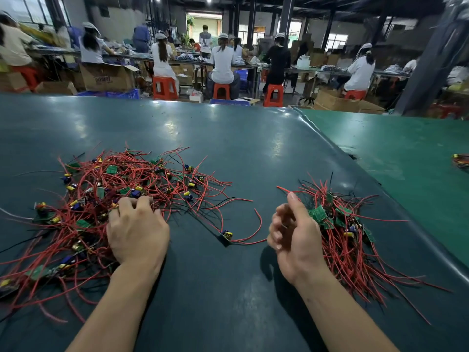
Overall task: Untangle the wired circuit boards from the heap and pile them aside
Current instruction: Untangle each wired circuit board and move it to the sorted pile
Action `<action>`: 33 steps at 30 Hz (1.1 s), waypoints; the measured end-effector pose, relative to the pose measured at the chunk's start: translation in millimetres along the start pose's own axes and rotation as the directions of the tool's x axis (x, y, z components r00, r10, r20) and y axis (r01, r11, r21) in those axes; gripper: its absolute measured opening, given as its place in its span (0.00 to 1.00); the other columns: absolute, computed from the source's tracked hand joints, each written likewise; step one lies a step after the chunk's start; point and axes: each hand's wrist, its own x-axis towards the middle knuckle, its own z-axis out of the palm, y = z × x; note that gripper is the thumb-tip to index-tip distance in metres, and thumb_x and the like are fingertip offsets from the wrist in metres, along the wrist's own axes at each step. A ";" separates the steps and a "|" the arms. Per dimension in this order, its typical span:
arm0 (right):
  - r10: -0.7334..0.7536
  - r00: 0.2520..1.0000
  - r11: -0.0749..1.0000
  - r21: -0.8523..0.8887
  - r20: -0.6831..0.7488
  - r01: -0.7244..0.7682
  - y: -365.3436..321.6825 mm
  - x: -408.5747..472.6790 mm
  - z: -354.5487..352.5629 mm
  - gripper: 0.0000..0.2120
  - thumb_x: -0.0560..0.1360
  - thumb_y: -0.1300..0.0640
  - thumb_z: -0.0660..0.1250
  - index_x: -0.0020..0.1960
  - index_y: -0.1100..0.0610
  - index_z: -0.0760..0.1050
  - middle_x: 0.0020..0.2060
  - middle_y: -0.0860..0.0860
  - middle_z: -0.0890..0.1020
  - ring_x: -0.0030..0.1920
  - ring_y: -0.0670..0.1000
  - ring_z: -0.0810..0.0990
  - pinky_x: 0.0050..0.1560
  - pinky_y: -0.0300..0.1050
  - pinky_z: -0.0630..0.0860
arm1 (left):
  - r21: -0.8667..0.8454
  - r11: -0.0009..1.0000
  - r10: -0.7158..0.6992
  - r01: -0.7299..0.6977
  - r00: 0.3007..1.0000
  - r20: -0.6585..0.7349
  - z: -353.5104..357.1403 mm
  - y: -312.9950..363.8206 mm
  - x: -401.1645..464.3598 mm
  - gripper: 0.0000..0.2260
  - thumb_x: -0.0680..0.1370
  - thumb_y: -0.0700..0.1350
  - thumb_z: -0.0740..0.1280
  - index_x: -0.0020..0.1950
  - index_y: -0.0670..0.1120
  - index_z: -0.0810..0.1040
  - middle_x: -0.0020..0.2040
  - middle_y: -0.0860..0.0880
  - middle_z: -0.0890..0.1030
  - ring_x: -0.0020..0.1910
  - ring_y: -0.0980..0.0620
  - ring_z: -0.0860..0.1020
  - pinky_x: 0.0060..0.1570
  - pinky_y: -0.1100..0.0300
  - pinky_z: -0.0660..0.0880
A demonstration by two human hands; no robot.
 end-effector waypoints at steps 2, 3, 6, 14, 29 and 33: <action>0.000 1.000 1.000 -0.016 0.029 0.000 0.3 -0.8 0.5 0.18 0.77 0.46 0.65 0.31 0.52 0.75 0.24 0.50 0.72 0.19 0.46 0.64 0.21 0.34 0.57 | -0.033 0.999 -0.014 0.014 1.000 0.028 -0.3 1.8 -1.4 0.16 0.76 0.42 0.69 0.63 0.41 0.78 0.60 0.37 0.73 0.57 0.33 0.72 0.56 0.43 0.70; 0.003 0.999 1.000 -0.022 0.042 -0.002 0.5 -1.0 0.7 0.17 0.77 0.47 0.65 0.31 0.53 0.75 0.24 0.50 0.72 0.19 0.46 0.64 0.20 0.34 0.57 | -0.040 0.999 -0.030 0.031 0.999 0.031 -0.3 2.4 -1.8 0.16 0.77 0.43 0.69 0.64 0.40 0.77 0.61 0.36 0.72 0.58 0.33 0.71 0.56 0.43 0.70; 0.025 0.998 0.999 -0.046 0.060 -0.022 0.7 -0.5 -0.3 0.16 0.76 0.47 0.65 0.32 0.53 0.75 0.25 0.50 0.72 0.20 0.47 0.64 0.20 0.35 0.58 | -0.063 0.995 -0.078 0.079 0.997 0.015 -0.3 -0.6 1.3 0.16 0.78 0.43 0.66 0.65 0.38 0.74 0.63 0.34 0.68 0.59 0.31 0.70 0.56 0.41 0.70; 0.065 0.994 0.996 -0.062 0.087 -0.060 -1.6 -1.1 -0.9 0.15 0.75 0.47 0.66 0.33 0.54 0.75 0.26 0.50 0.72 0.21 0.47 0.64 0.21 0.36 0.57 | -0.003 0.991 -0.133 0.133 0.990 0.041 -2.6 -10.1 9.9 0.16 0.78 0.41 0.65 0.66 0.40 0.74 0.65 0.37 0.71 0.63 0.35 0.69 0.59 0.42 0.68; 0.066 0.992 0.997 -0.057 0.106 -0.060 -0.8 1.9 -3.0 0.14 0.73 0.48 0.67 0.32 0.54 0.75 0.26 0.50 0.72 0.21 0.47 0.64 0.21 0.36 0.57 | 0.037 0.997 -0.064 0.066 0.997 -0.041 -1.8 -9.7 6.0 0.15 0.75 0.37 0.66 0.61 0.42 0.79 0.55 0.36 0.80 0.56 0.33 0.73 0.54 0.42 0.69; 0.069 0.990 0.996 -0.059 0.121 -0.063 -0.8 2.5 -2.0 0.13 0.72 0.48 0.67 0.32 0.54 0.76 0.27 0.50 0.72 0.21 0.47 0.64 0.20 0.36 0.58 | -0.101 0.994 0.036 -0.050 0.990 -0.139 -5.2 -2.9 1.3 0.08 0.73 0.35 0.69 0.52 0.41 0.78 0.49 0.36 0.80 0.49 0.33 0.75 0.50 0.42 0.71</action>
